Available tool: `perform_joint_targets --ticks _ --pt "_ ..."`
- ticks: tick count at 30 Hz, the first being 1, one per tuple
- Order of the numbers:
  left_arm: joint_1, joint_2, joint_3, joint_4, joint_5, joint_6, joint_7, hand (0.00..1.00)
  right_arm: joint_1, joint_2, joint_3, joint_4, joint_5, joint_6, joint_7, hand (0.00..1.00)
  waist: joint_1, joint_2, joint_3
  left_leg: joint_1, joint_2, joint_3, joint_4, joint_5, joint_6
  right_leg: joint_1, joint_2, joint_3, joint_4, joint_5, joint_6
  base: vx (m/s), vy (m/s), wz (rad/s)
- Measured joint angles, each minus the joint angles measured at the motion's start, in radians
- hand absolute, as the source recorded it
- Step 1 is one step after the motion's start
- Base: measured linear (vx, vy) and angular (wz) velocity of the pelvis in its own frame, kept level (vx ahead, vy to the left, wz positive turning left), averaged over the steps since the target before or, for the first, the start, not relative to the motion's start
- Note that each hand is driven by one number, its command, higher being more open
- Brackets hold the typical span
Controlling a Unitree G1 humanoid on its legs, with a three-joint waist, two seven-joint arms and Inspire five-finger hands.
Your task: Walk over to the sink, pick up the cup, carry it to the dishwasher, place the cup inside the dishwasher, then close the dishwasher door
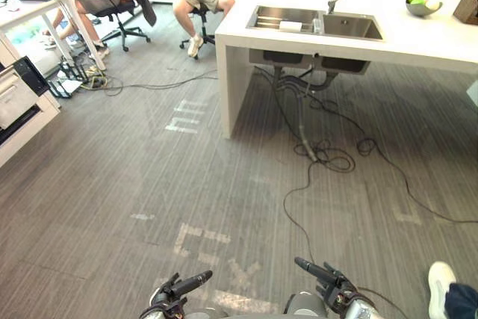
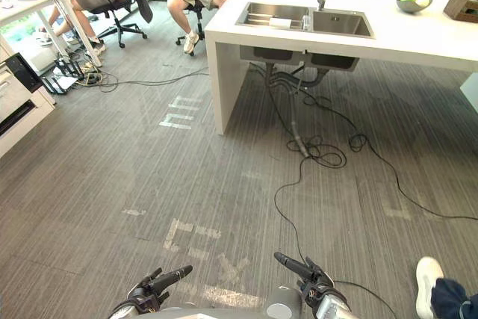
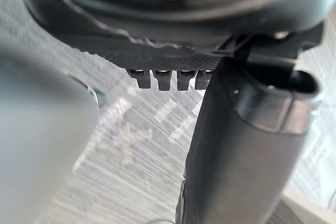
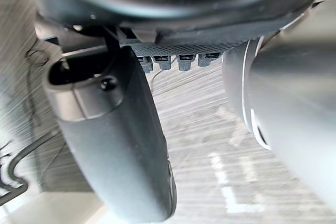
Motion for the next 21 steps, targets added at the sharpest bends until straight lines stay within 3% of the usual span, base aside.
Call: perform_joint_targets --ticks 1,2,3,4,6,7,8,11,12,14,15,16,17,18,19,20,21 --pt "-0.007 0.001 -0.002 0.000 -0.001 0.006 -0.002 1.00 -0.002 0.004 0.009 -0.010 0.005 0.001 -0.004 1.00 -0.001 0.001 0.002 0.000 0.011 -0.008 0.004 -0.005 -0.002 -0.005 0.030 0.020 -0.044 -0.070 0.021 0.16 -0.102 0.46" --pt "-0.029 0.002 -0.010 -0.001 -0.001 0.021 -0.002 1.00 -0.007 0.012 0.046 -0.030 0.024 0.004 -0.017 1.00 -0.001 0.006 0.007 -0.013 0.034 -0.026 0.016 -0.016 -0.009 -0.027 0.096 0.055 -0.185 -0.134 0.024 0.15 -0.125 0.47" --pt "-0.058 0.002 -0.026 -0.008 -0.001 0.033 -0.003 1.00 -0.010 0.023 0.069 -0.060 0.033 0.006 -0.035 1.00 -0.004 0.009 0.020 -0.020 0.053 -0.045 0.020 -0.024 -0.022 -0.044 0.150 0.080 -0.366 -0.129 0.035 0.15 -0.140 0.49" --pt "-0.064 0.003 -0.035 -0.024 -0.001 0.038 -0.003 1.00 -0.012 0.028 0.077 -0.071 0.038 0.007 -0.042 1.00 -0.003 0.007 0.027 -0.021 0.057 -0.053 0.020 -0.027 -0.028 -0.048 0.164 0.085 -0.454 -0.117 0.045 0.17 -0.162 0.46" --pt "-0.053 0.006 -0.048 -0.095 -0.004 0.049 -0.009 1.00 -0.010 0.043 0.080 -0.100 0.040 0.026 -0.059 1.00 0.002 -0.018 0.039 -0.005 0.040 -0.065 0.033 -0.063 -0.058 -0.047 0.164 0.080 -0.732 -0.029 0.075 0.23 -0.226 0.23" --pt "-0.050 0.007 -0.046 -0.107 -0.010 0.050 -0.004 1.00 -0.008 0.042 0.079 -0.104 0.040 0.032 -0.059 1.00 0.000 -0.030 0.038 0.001 0.030 -0.071 0.045 -0.081 -0.066 -0.048 0.153 0.076 -0.740 -0.006 0.060 0.30 -0.280 0.21" --pt "-0.054 0.001 -0.040 -0.111 -0.023 0.051 0.002 1.00 -0.011 0.026 0.073 -0.111 0.041 0.044 -0.059 1.00 -0.006 -0.017 0.038 0.007 0.038 -0.086 0.068 -0.113 -0.083 -0.053 0.151 0.063 -0.696 0.039 0.047 0.32 -0.288 0.23" --pt "-0.054 -0.020 -0.046 -0.112 -0.033 0.053 -0.002 1.00 -0.013 -0.009 0.067 -0.111 0.044 0.066 -0.050 1.00 -0.009 0.051 0.003 -0.008 0.111 -0.091 0.109 -0.188 -0.118 -0.104 0.200 0.039 -0.593 -0.015 -0.035 0.35 -0.245 0.06" --pt "-0.053 -0.028 -0.048 -0.103 -0.038 0.056 -0.006 1.00 -0.012 -0.013 0.048 -0.104 0.059 0.073 -0.044 1.00 -0.013 0.075 -0.012 -0.014 0.140 -0.093 0.152 -0.214 -0.119 -0.113 0.227 0.023 -0.562 -0.062 -0.063 0.49 -0.243 0.07" --pt "-0.078 -0.049 -0.048 -0.061 -0.040 0.049 -0.012 1.00 -0.016 -0.025 0.035 -0.069 0.059 0.083 -0.038 1.00 -0.016 0.071 -0.009 -0.140 0.154 -0.078 0.459 -0.191 -0.155 -0.098 0.229 0.012 -0.535 -0.114 -0.075 0.44 -0.204 0.11" --pt "-0.071 -0.063 -0.050 -0.066 -0.040 0.045 -0.018 1.00 -0.009 -0.036 0.036 -0.054 0.055 0.086 -0.026 1.00 -0.025 0.079 -0.008 -0.224 0.189 -0.063 0.664 -0.116 -0.222 -0.057 0.240 0.002 -0.537 -0.141 -0.071 0.47 -0.185 0.13" --pt "-0.068 -0.065 -0.056 -0.065 -0.049 0.021 -0.029 1.00 0.007 -0.040 0.036 -0.046 0.047 0.086 -0.014 1.00 -0.027 0.094 -0.004 -0.292 0.231 -0.049 0.836 0.000 -0.215 -0.005 0.261 -0.003 -0.553 -0.170 -0.094 0.47 -0.159 0.05" --pt "-0.063 -0.066 -0.057 -0.069 -0.059 -0.006 -0.030 1.00 0.012 -0.042 0.039 -0.029 0.030 0.086 -0.006 1.00 -0.023 0.096 0.001 -0.351 0.255 -0.050 0.975 0.010 -0.209 0.033 0.282 -0.002 -0.571 -0.180 -0.111 0.47 -0.108 -0.17" --pt "-0.062 -0.066 -0.054 -0.087 -0.071 -0.037 -0.029 1.00 0.006 -0.049 0.038 0.001 0.015 0.086 0.002 1.00 -0.018 0.108 0.008 -0.432 0.256 -0.049 1.146 -0.008 -0.193 0.093 0.307 0.011 -0.599 -0.192 -0.133 0.44 -0.061 -0.42" --pt "-0.057 -0.065 -0.044 -0.115 -0.077 -0.051 -0.026 1.00 -0.003 -0.052 0.038 0.026 0.014 0.085 0.010 1.00 -0.008 0.110 0.020 -0.495 0.229 -0.036 1.205 -0.035 -0.193 0.158 0.320 0.029 -0.638 -0.196 -0.141 0.44 -0.040 -0.50" --pt "-0.056 -0.064 -0.042 -0.127 -0.077 -0.059 -0.025 1.00 -0.007 -0.050 0.038 0.035 0.014 0.083 0.014 1.00 0.000 0.106 0.026 -0.520 0.211 -0.029 1.189 -0.048 -0.196 0.186 0.323 0.041 -0.659 -0.194 -0.138 0.43 -0.015 -0.70" --pt "-0.047 -0.065 -0.036 -0.160 -0.078 -0.067 -0.017 1.00 -0.013 -0.048 0.047 0.037 0.014 0.080 0.023 1.00 0.017 0.099 0.031 -0.561 0.188 0.016 1.070 -0.072 -0.184 0.228 0.326 0.072 -0.696 -0.185 -0.125 0.43 0.014 -0.67"
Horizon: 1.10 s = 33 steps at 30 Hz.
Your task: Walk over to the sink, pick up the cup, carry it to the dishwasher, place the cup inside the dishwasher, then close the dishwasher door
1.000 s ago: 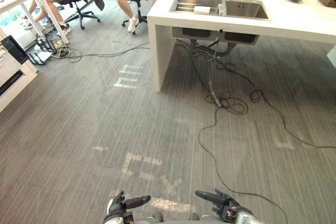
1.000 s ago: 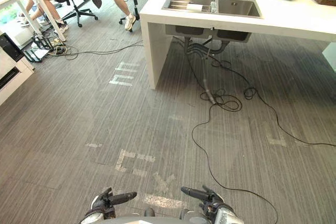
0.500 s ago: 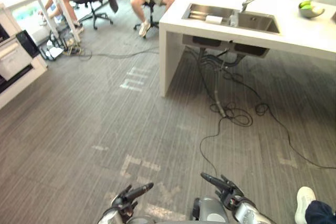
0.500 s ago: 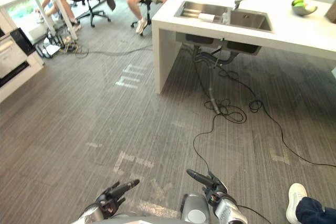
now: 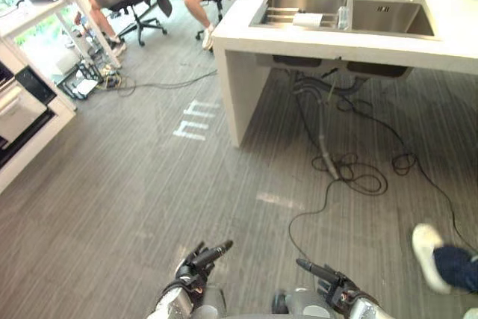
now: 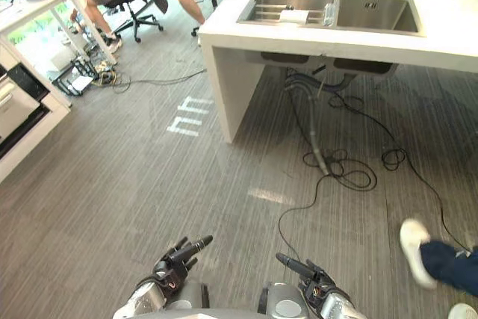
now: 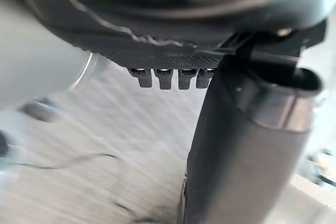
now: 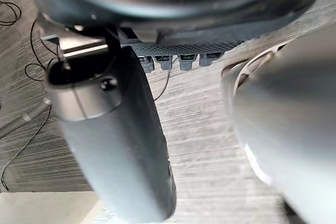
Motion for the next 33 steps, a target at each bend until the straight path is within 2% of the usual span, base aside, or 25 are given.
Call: perform_joint_targets --ticks 1,2,3,4,5,6,7,8,9,13,15,16,17,18,19,20,22,25,26,27,28,30,31,32,33 --pt "0.005 -0.001 -0.001 -0.016 0.000 -0.003 0.004 1.00 -0.004 0.001 0.007 -0.003 0.000 -0.002 0.004 1.00 0.008 -0.002 0.001 -0.011 -0.008 0.024 -0.094 -0.008 0.007 0.018 0.000 0.014 -0.017 0.001 0.001 0.52 0.036 -0.84" --pt "0.014 -0.006 -0.001 -0.041 0.001 -0.004 0.014 1.00 -0.018 0.003 0.030 -0.010 0.001 -0.005 0.004 1.00 0.015 -0.006 0.006 -0.013 -0.035 0.042 -0.336 -0.008 0.010 0.048 -0.002 0.039 -0.045 0.002 0.003 0.46 0.051 -0.84" --pt "0.024 -0.019 0.005 -0.058 0.000 -0.004 0.028 1.00 -0.037 0.010 0.035 -0.016 0.002 -0.006 0.003 1.00 0.021 -0.005 0.010 0.016 -0.064 0.036 -0.652 0.041 0.026 0.072 -0.006 0.054 -0.065 0.002 0.020 0.47 0.079 -0.83" --pt "0.033 -0.028 0.009 -0.070 -0.001 -0.004 0.036 1.00 -0.039 0.016 0.032 -0.025 0.004 -0.006 0.000 1.00 0.023 -0.003 0.015 0.040 -0.071 0.032 -0.801 0.098 0.028 0.090 -0.006 0.054 -0.076 -0.002 0.034 0.49 0.120 -0.74" --pt "0.046 -0.037 0.008 -0.086 -0.002 -0.004 0.048 1.00 -0.034 0.022 0.028 -0.046 0.005 -0.010 -0.006 1.00 0.026 0.005 0.026 0.080 -0.078 0.032 -0.999 0.211 0.039 0.140 -0.002 0.051 -0.095 -0.026 0.074 0.57 0.184 -0.39" --pt "0.051 -0.046 0.005 -0.090 -0.002 0.000 0.055 1.00 -0.009 0.023 0.024 -0.068 0.007 -0.010 -0.009 1.00 0.022 0.029 0.033 0.094 -0.063 0.035 -1.054 0.249 0.067 0.198 0.019 0.045 -0.102 -0.057 0.106 0.48 0.195 -0.18" --pt "0.050 -0.046 0.003 -0.093 -0.002 0.002 0.057 1.00 0.007 0.025 0.018 -0.073 0.007 -0.012 -0.010 1.00 0.024 0.044 0.033 0.101 -0.054 0.035 -1.035 0.309 0.122 0.229 0.025 0.041 -0.101 -0.078 0.115 0.46 0.219 0.17" --pt "0.042 -0.034 0.003 -0.103 -0.003 0.008 0.058 1.00 0.020 0.035 0.005 -0.067 0.008 -0.008 -0.013 1.00 0.028 0.021 0.042 0.105 -0.072 0.047 -0.988 0.376 0.182 0.272 0.004 0.025 -0.100 -0.109 0.131 0.35 0.187 0.32" --pt "0.028 -0.028 0.003 -0.106 -0.003 0.013 0.055 1.00 0.024 0.034 0.000 -0.066 0.009 -0.004 -0.013 1.00 0.029 0.002 0.048 0.100 -0.099 0.050 -0.962 0.365 0.195 0.283 -0.021 0.017 -0.097 -0.113 0.131 0.48 0.281 0.45" --pt "-0.004 -0.021 0.025 -0.169 -0.001 0.020 0.046 1.00 0.001 0.023 -0.012 -0.040 0.010 0.001 0.005 1.00 0.053 -0.011 0.057 0.056 -0.171 0.072 -0.812 0.217 0.220 0.271 -0.116 0.043 -0.019 -0.107 0.138 0.38 0.229 0.13" --pt "0.010 -0.025 0.032 -0.192 -0.001 0.019 0.047 1.00 0.006 0.023 -0.018 -0.038 0.010 0.001 0.007 1.00 0.067 -0.021 0.050 0.088 -0.206 0.097 -0.817 0.183 0.234 0.218 -0.168 0.060 0.135 -0.096 0.159 0.32 0.179 -0.13" --pt "0.016 -0.026 0.027 -0.191 0.000 0.018 0.053 1.00 0.015 0.027 -0.045 -0.024 0.009 0.005 0.000 1.00 0.067 -0.036 0.031 0.129 -0.258 0.104 -0.870 0.173 0.249 0.118 -0.233 0.087 0.351 -0.041 0.249 0.33 0.203 0.03" --pt "0.018 -0.025 0.026 -0.191 0.001 0.017 0.053 1.00 0.019 0.029 -0.051 -0.022 0.009 0.007 -0.002 1.00 0.066 -0.041 0.026 0.139 -0.270 0.104 -0.881 0.171 0.251 0.094 -0.249 0.096 0.396 -0.020 0.273 0.35 0.203 0.17" --pt "0.032 -0.025 0.026 -0.191 0.005 0.005 0.058 1.00 0.031 0.033 -0.068 -0.029 0.006 -0.008 -0.010 1.00 0.061 -0.057 0.007 0.180 -0.309 0.107 -0.933 0.168 0.257 0.014 -0.289 0.139 0.554 0.091 0.321 0.37 0.167 0.14" --pt "0.047 -0.023 0.027 -0.191 0.010 -0.006 0.066 1.00 0.029 0.034 -0.077 -0.035 0.003 -0.019 -0.013 1.00 0.048 -0.056 0.001 0.236 -0.328 0.099 -0.976 0.164 0.263 -0.047 -0.313 0.152 0.688 0.161 0.312 0.36 0.152 0.13" --pt "0.053 -0.022 0.026 -0.191 0.010 -0.006 0.072 1.00 0.028 0.036 -0.079 -0.040 0.003 -0.029 -0.015 1.00 0.044 -0.057 0.001 0.260 -0.330 0.093 -0.989 0.160 0.268 -0.077 -0.323 0.142 0.749 0.146 0.293 0.36 0.128 0.07" --pt "0.067 -0.018 0.027 -0.189 -0.002 -0.009 0.101 1.00 0.030 0.041 -0.096 -0.054 0.008 -0.075 -0.017 1.00 0.030 -0.057 0.001 0.350 -0.328 0.045 -1.042 0.151 0.267 -0.190 -0.343 0.033 0.834 0.039 0.157 0.34 0.093 0.16" --pt "0.063 -0.019 0.025 -0.187 0.000 -0.033 0.104 1.00 0.031 0.047 -0.117 -0.070 0.025 -0.098 -0.018 1.00 0.008 -0.055 0.001 0.405 -0.305 -0.007 -1.077 0.145 0.251 -0.290 -0.299 -0.043 0.617 -0.054 0.161 0.31 -0.010 0.51" --pt "0.061 -0.021 0.024 -0.182 0.001 -0.055 0.103 1.00 0.033 0.051 -0.120 -0.066 0.021 -0.091 -0.018 1.00 -0.001 -0.054 0.003 0.417 -0.285 -0.034 -1.058 0.137 0.238 -0.305 -0.256 -0.033 0.406 -0.050 0.178 0.32 -0.091 0.82" --pt "0.061 -0.019 0.025 -0.183 0.005 -0.083 0.102 1.00 0.043 0.064 -0.126 -0.047 0.022 -0.079 -0.018 1.00 -0.001 -0.056 0.002 0.432 -0.275 -0.067 -1.042 0.118 0.210 -0.308 -0.219 0.000 0.216 -0.009 0.197 0.34 -0.127 0.90" --pt "0.062 -0.019 0.027 -0.192 0.009 -0.104 0.102 1.00 0.052 0.075 -0.139 -0.035 0.022 -0.074 -0.017 1.00 0.000 -0.058 0.001 0.440 -0.271 -0.082 -1.040 0.109 0.197 -0.305 -0.209 0.009 0.145 0.032 0.197 0.43 -0.184 1.03" --pt "0.107 -0.010 0.041 -0.360 0.041 -0.154 0.101 1.00 0.091 0.105 -0.186 0.016 0.022 -0.043 -0.010 1.00 0.020 -0.104 -0.016 0.484 -0.284 -0.151 -1.036 0.067 0.173 -0.295 -0.208 0.023 0.034 0.282 0.177 0.41 -0.259 0.95" --pt "0.125 0.000 0.044 -0.427 0.054 -0.163 0.101 1.00 0.099 0.114 -0.196 0.031 0.022 -0.031 -0.006 1.00 0.027 -0.124 -0.027 0.490 -0.294 -0.168 -1.031 0.053 0.169 -0.292 -0.211 0.021 0.032 0.331 0.161 0.39 -0.329 0.54" --pt "0.139 0.005 0.044 -0.533 0.071 -0.185 0.096 1.00 0.105 0.117 -0.215 0.058 0.020 -0.013 0.007 1.00 0.045 -0.118 -0.037 0.490 -0.285 -0.180 -1.003 0.015 0.164 -0.259 -0.211 -0.002 0.016 0.248 0.150 0.33 -0.303 0.32" --pt "0.140 -0.001 0.043 -0.626 0.082 -0.200 0.085 1.00 0.105 0.095 -0.235 0.064 0.015 -0.004 0.020 1.00 0.043 -0.082 -0.039 0.464 -0.251 -0.192 -0.950 -0.027 0.151 -0.239 -0.179 -0.029 -0.017 0.246 0.146 0.24 -0.226 0.17"
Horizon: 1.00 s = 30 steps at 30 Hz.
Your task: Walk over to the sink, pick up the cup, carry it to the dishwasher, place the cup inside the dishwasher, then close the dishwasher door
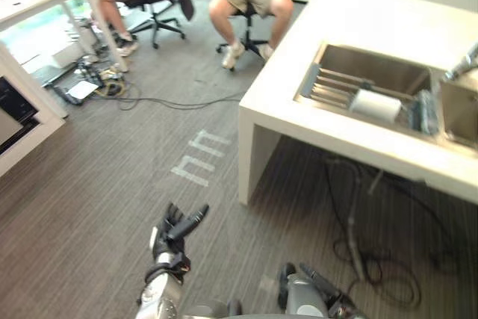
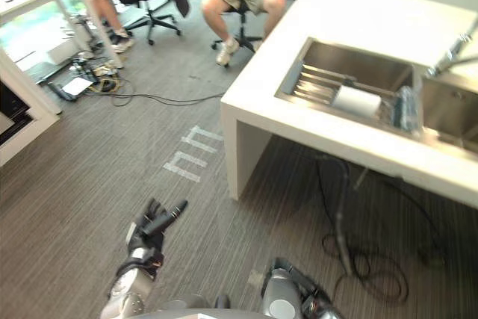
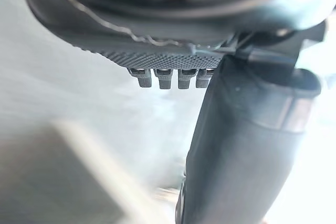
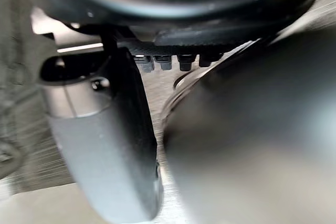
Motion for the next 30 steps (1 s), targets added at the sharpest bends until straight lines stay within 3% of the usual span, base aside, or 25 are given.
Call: perform_joint_targets --ticks 1,7,11,13,15,18,19,22,23,24,25,28,29,30 --pt "-0.055 0.062 -0.027 -0.213 0.017 0.081 -0.091 1.00 0.008 -0.023 -0.027 0.037 -0.010 0.035 0.050 1.00 -0.005 0.039 -0.026 0.045 0.079 -0.019 -0.022 -0.036 -0.019 0.098 0.096 -0.031 -0.131 0.013 -0.021 0.09 -0.089 0.08" --pt "-0.057 0.060 -0.042 -0.213 0.016 0.081 -0.084 1.00 0.010 -0.023 -0.021 0.037 -0.009 0.033 0.051 1.00 -0.006 0.036 -0.027 0.051 0.077 0.003 -0.023 -0.036 -0.019 0.089 0.096 -0.018 -0.120 0.015 -0.020 0.00 0.002 -0.07" --pt "-0.089 0.059 -0.105 -0.213 0.016 0.082 -0.052 1.00 0.022 -0.016 -0.021 0.037 0.007 0.021 0.052 1.00 -0.024 0.026 -0.027 0.050 0.066 0.023 -0.022 -0.039 -0.012 0.059 0.079 0.002 -0.073 0.000 -0.016 -0.03 0.017 -0.13" --pt "-0.130 0.056 -0.156 -0.214 0.015 0.082 -0.040 1.00 0.054 0.012 -0.078 0.037 0.009 0.012 0.056 1.00 -0.048 0.017 -0.033 0.063 0.065 0.034 -0.016 -0.074 0.023 0.040 0.053 -0.004 0.021 -0.059 -0.012 -0.05 -0.011 0.15" --pt "-0.162 0.053 -0.166 -0.215 0.015 0.082 -0.034 1.00 0.063 0.028 -0.103 0.037 0.011 0.002 0.073 1.00 -0.065 0.006 -0.039 0.075 0.075 0.061 0.005 -0.099 0.016 0.017 0.034 -0.010 0.106 -0.116 -0.009 0.02 -0.058 0.06" --pt "-0.218 0.056 -0.164 -0.219 0.016 0.078 0.007 1.00 0.065 0.025 -0.101 0.037 0.011 0.003 0.091 1.00 -0.069 0.018 -0.061 0.054 0.120 0.073 0.096 -0.176 -0.009 0.004 0.056 -0.028 0.191 -0.207 -0.027 0.15 -0.106 0.00" --pt "-0.225 0.060 -0.161 -0.231 0.016 0.074 0.021 1.00 0.067 0.025 -0.089 0.037 0.010 0.002 0.094 1.00 -0.072 0.019 -0.077 0.037 0.146 0.092 0.135 -0.173 -0.033 0.005 0.074 -0.045 0.190 -0.233 -0.038 0.27 -0.135 0.20" --pt "-0.240 0.063 -0.139 -0.235 0.016 0.072 0.032 1.00 0.059 0.000 -0.076 0.042 0.006 -0.007 0.095 1.00 -0.084 0.022 -0.071 -0.076 0.195 0.187 0.436 -0.129 -0.024 0.060 0.084 -0.076 0.173 -0.265 -0.050 0.35 -0.157 0.20" --pt "-0.240 0.063 -0.106 -0.236 0.013 0.072 0.040 1.00 0.053 -0.018 -0.072 0.040 0.005 -0.012 0.096 1.00 -0.080 0.032 -0.064 -0.132 0.216 0.188 0.605 -0.070 -0.034 0.130 0.100 -0.070 0.125 -0.269 -0.054 0.34 -0.102 -0.12" --pt "-0.240 0.064 -0.091 -0.240 0.010 0.072 0.041 1.00 0.052 -0.021 -0.071 0.037 0.006 -0.014 0.096 1.00 -0.071 0.033 -0.065 -0.147 0.213 0.189 0.636 -0.076 -0.040 0.150 0.101 -0.059 0.108 -0.269 -0.054 0.38 -0.052 -0.39" --pt "-0.239 0.073 -0.071 -0.263 0.005 0.070 0.041 1.00 0.045 -0.028 -0.071 0.030 0.005 -0.022 0.100 1.00 -0.057 0.033 -0.065 -0.171 0.192 0.190 0.618 -0.123 -0.056 0.180 0.096 -0.039 0.082 -0.268 -0.054 0.22 -0.019 -0.41" --pt "-0.239 0.112 -0.067 -0.324 0.005 0.050 0.031 1.00 0.020 -0.051 -0.073 0.025 -0.013 -0.021 0.117 1.00 -0.054 0.032 -0.065 -0.217 0.140 0.185 0.389 -0.143 -0.061 0.204 0.074 -0.025 0.049 -0.264 -0.047 0.26 0.027 -0.18" --pt "-0.239 0.111 -0.067 -0.365 0.006 0.040 0.014 1.00 0.008 -0.058 -0.075 0.035 -0.017 -0.012 0.122 1.00 -0.054 0.052 -0.076 -0.220 0.118 0.154 0.162 -0.020 -0.058 0.206 0.073 -0.025 0.047 -0.263 -0.042 0.24 0.090 -0.09" --pt "-0.236 0.108 -0.067 -0.379 0.006 0.038 0.010 1.00 0.006 -0.060 -0.076 0.038 -0.023 -0.008 0.124 1.00 -0.051 0.053 -0.078 -0.207 0.112 0.156 0.128 0.054 -0.023 0.210 0.073 -0.021 0.047 -0.264 -0.034 0.25 0.101 -0.12"
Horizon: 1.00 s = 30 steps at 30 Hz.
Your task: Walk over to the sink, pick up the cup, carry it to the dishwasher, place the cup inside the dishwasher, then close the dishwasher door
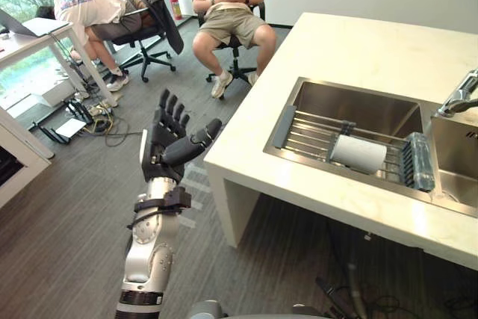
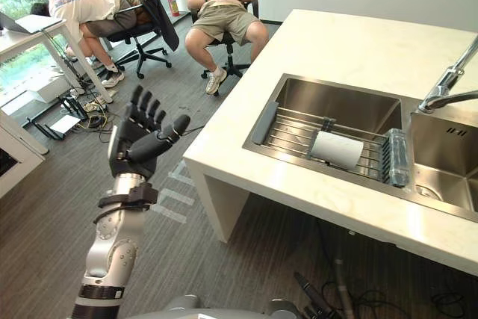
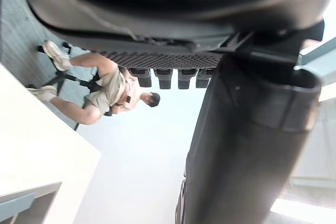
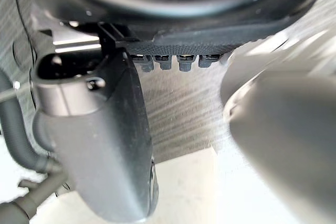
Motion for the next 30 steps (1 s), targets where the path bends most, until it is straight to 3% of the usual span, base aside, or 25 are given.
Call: perform_joint_targets --ticks 4,12,15,17,19,21,23,25,27,28,29,30 --pt "0.006 -0.011 -0.007 -0.017 0.000 0.011 -0.010 1.00 0.005 0.018 -0.048 0.029 -0.050 0.024 0.008 1.00 0.012 -0.006 -0.008 0.069 -0.048 -0.005 -0.119 0.039 0.012 0.056 -0.027 0.002 -0.094 0.023 0.043 0.18 0.083 0.11" --pt "0.008 -0.009 -0.033 -0.024 -0.047 0.055 -0.076 1.00 0.010 0.023 -0.089 0.042 -0.052 0.035 0.007 1.00 0.021 -0.006 -0.007 0.118 -0.047 -0.014 -0.184 0.054 0.011 0.093 -0.016 -0.001 -0.138 0.032 0.048 0.04 -0.022 0.00" --pt "0.008 -0.014 -0.063 -0.044 -0.049 0.059 -0.097 1.00 0.008 0.028 -0.092 0.032 -0.046 0.021 -0.009 1.00 0.020 0.000 -0.005 0.143 -0.025 0.016 -0.221 0.067 0.011 0.020 -0.012 0.019 -0.011 0.032 0.048 -0.06 -0.025 -0.37" --pt "0.007 -0.018 -0.065 -0.053 -0.048 0.066 -0.105 1.00 0.004 0.034 -0.091 0.019 -0.048 0.006 -0.046 1.00 0.016 -0.006 0.016 0.181 -0.017 0.055 -0.222 0.065 0.012 -0.057 -0.052 -0.028 0.182 0.031 0.049 -0.11 0.028 -0.58" --pt "0.007 -0.022 -0.053 -0.055 -0.047 0.076 -0.106 1.00 0.009 0.034 -0.091 0.020 -0.050 0.001 -0.073 1.00 0.020 -0.003 0.034 0.207 -0.009 0.083 -0.219 0.056 0.020 -0.059 -0.080 -0.083 0.230 0.027 0.050 -0.11 0.030 -0.50" --pt "0.007 -0.037 -0.008 -0.057 -0.045 0.082 -0.106 1.00 0.007 0.037 -0.091 0.024 -0.050 0.002 -0.108 1.00 0.024 0.007 0.042 0.200 0.007 0.111 -0.209 0.032 0.021 -0.072 -0.118 -0.122 0.245 -0.016 0.028 -0.15 0.008 -0.48" --pt "0.008 -0.044 0.036 -0.079 -0.027 0.081 -0.103 1.00 0.008 0.052 -0.125 0.024 -0.045 -0.012 -0.158 1.00 0.027 0.022 0.050 0.180 0.057 0.122 -0.184 0.020 -0.005 -0.098 -0.179 -0.103 0.214 -0.018 0.042 -0.07 -0.099 -0.32" --pt "0.008 -0.020 0.050 -0.097 -0.003 0.059 -0.102 1.00 0.008 0.055 -0.133 0.017 -0.049 -0.024 -0.179 1.00 0.036 0.024 0.050 0.178 0.113 0.123 -0.174 0.018 -0.041 -0.108 -0.210 -0.055 0.174 0.017 0.059 0.03 -0.259 -0.20" --pt "0.008 0.012 0.066 -0.099 0.010 0.025 -0.102 1.00 0.006 0.059 -0.133 0.016 -0.057 -0.027 -0.200 1.00 0.049 0.011 0.044 0.186 0.166 0.124 -0.170 0.017 -0.092 -0.119 -0.235 -0.014 0.118 0.116 0.046 0.09 -0.378 -0.16" --pt "0.008 0.036 0.091 -0.099 0.010 0.003 -0.102 1.00 0.009 0.067 -0.132 0.017 -0.062 -0.027 -0.207 1.00 0.052 -0.021 0.031 0.189 0.183 0.121 -0.170 0.017 -0.133 -0.123 -0.251 0.012 0.059 0.290 0.030 0.12 -0.375 -0.05" --pt "0.008 0.046 0.110 -0.095 0.009 -0.015 -0.103 1.00 0.012 0.071 -0.133 0.021 -0.069 -0.028 -0.206 1.00 0.050 -0.039 0.027 0.192 0.188 0.112 -0.171 0.018 -0.153 -0.126 -0.248 0.035 0.062 0.312 0.074 0.17 -0.477 -0.11" --pt "0.010 0.031 0.134 -0.084 0.005 -0.036 -0.099 1.00 0.004 0.062 -0.134 0.020 -0.074 -0.028 -0.205 1.00 0.054 -0.010 0.025 0.200 0.217 0.066 -0.183 0.027 -0.174 -0.126 -0.205 0.038 0.076 0.271 0.101 0.17 -0.411 -0.30"
